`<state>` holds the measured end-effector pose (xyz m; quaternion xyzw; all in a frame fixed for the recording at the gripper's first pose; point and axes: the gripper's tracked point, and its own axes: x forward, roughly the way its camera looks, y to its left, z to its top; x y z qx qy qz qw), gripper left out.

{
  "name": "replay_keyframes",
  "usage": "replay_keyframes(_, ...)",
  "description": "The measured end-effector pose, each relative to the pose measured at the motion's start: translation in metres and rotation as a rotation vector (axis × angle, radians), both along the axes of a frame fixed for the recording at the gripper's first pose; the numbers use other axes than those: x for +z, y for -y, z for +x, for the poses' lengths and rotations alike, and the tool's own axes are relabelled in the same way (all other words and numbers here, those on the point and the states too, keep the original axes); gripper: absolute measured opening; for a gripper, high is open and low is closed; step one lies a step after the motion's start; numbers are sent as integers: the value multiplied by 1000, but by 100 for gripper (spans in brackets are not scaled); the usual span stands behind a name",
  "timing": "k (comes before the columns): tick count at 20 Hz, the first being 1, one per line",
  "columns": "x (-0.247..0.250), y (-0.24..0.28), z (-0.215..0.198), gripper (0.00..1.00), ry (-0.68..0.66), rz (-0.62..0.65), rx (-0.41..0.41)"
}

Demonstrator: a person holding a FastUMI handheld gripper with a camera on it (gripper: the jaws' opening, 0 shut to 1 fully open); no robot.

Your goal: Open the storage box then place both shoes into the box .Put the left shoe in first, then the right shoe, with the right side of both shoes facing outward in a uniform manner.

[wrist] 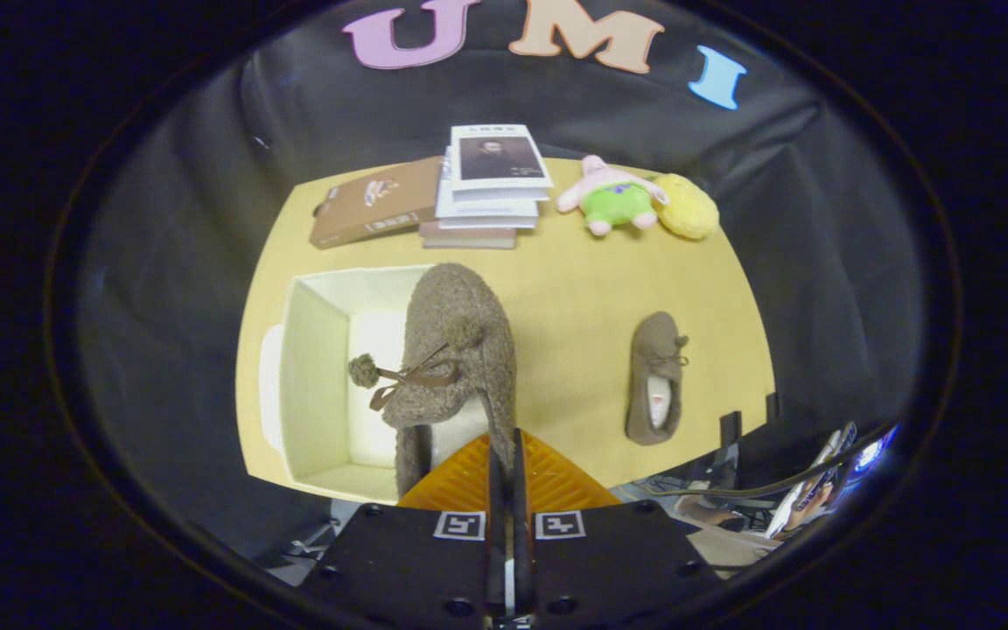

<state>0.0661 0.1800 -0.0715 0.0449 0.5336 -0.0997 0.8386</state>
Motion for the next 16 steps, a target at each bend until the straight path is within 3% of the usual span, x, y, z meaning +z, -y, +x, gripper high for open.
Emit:
replay_keyframes(7, -37, -80, 20, 7, -43, 67, 57)
replay_keyframes(16, -134, -118, 55, 7, -134, 59, 96)
